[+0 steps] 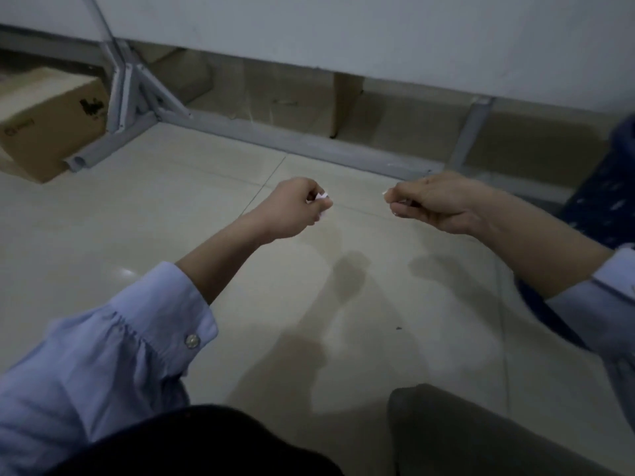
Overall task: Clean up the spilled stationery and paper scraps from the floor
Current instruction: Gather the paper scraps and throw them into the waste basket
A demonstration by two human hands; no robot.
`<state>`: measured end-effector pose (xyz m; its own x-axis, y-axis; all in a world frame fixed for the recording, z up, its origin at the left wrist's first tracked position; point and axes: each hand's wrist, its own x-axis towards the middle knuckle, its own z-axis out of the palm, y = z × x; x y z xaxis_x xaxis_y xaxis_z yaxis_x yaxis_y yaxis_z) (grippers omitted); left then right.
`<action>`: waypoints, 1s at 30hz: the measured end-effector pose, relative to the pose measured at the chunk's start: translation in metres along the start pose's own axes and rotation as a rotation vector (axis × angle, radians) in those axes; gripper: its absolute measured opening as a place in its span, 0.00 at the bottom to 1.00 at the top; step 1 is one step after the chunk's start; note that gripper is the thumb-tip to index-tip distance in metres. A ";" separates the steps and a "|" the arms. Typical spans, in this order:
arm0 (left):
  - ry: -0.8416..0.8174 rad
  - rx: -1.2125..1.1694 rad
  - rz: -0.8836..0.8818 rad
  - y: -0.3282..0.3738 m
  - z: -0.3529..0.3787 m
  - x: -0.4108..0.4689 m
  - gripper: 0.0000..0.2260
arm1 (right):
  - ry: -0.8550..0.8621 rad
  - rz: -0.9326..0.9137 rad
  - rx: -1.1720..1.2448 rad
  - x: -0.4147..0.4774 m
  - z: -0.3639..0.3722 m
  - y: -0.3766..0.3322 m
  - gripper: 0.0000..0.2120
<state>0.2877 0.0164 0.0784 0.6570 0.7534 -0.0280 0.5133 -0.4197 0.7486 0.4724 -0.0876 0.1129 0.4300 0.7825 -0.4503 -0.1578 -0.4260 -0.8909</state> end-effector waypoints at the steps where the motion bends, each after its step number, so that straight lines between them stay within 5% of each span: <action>1: -0.007 0.004 0.030 0.017 0.003 0.007 0.11 | 0.034 -0.031 0.006 -0.010 -0.015 -0.007 0.02; 17: -0.192 -0.015 0.433 0.282 0.127 0.036 0.14 | 0.480 -0.253 0.093 -0.144 -0.241 -0.058 0.02; 27: -0.213 0.222 0.584 0.348 0.216 0.054 0.20 | 0.798 -0.180 -0.199 -0.165 -0.317 -0.003 0.08; 30: -0.222 0.291 0.586 0.348 0.232 0.059 0.18 | 0.856 -0.199 -0.467 -0.151 -0.320 0.012 0.05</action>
<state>0.6331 -0.2031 0.1836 0.9529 0.2525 0.1683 0.1462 -0.8680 0.4746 0.6896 -0.3563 0.1891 0.9361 0.3459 0.0633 0.2735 -0.6029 -0.7494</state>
